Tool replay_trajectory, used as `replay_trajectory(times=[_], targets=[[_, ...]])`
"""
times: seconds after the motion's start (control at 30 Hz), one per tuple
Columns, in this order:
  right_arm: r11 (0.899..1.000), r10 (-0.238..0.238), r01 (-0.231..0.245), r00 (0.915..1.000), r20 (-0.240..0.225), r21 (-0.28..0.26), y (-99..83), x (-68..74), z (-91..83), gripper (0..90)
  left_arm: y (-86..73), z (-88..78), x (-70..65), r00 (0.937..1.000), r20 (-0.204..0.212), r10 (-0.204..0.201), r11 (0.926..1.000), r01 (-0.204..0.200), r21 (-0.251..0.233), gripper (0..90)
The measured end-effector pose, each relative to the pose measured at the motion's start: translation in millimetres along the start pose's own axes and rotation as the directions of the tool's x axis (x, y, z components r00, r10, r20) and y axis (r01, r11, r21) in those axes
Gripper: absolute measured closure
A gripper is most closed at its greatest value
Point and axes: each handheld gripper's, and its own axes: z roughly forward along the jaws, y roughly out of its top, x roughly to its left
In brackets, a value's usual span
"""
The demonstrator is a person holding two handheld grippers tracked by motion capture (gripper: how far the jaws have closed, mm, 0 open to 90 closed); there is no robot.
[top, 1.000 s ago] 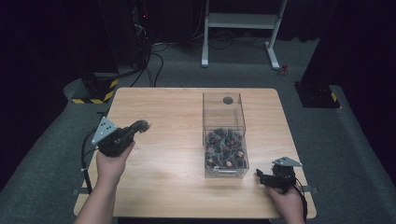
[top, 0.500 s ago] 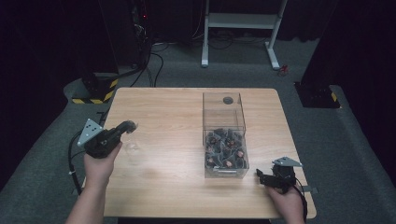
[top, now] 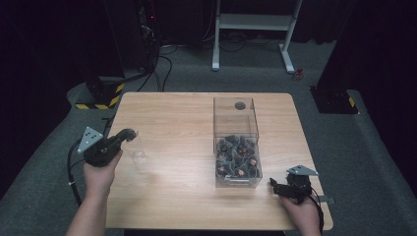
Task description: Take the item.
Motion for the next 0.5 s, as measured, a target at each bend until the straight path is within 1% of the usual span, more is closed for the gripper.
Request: replay_trajectory(times=[0.07, 0.33, 0.5], targets=[[1.0, 0.0, 0.0, 1.0, 0.0, 0.0, 0.0, 0.0, 0.0, 15.8, -2.2, 1.0, 3.0, 0.9999, -0.008, -0.01, 0.9999, 0.01, 0.005, 90.0], [1.0, -0.001, 0.001, 1.0, 0.0, -0.001, 0.0, -0.1, 0.0, 15.8, -8.9, 4.4, 9.6, 0.9995, -0.027, -0.017, 0.9995, 0.018, 0.026, 90.0], [1.0, -0.001, 0.001, 1.0, 0.0, -0.001, 0.0, -0.1, 0.0, 15.8, -15.3, 7.2, 14.7, 0.9987, -0.035, -0.038, 0.9985, 0.04, 0.039, 90.0]])
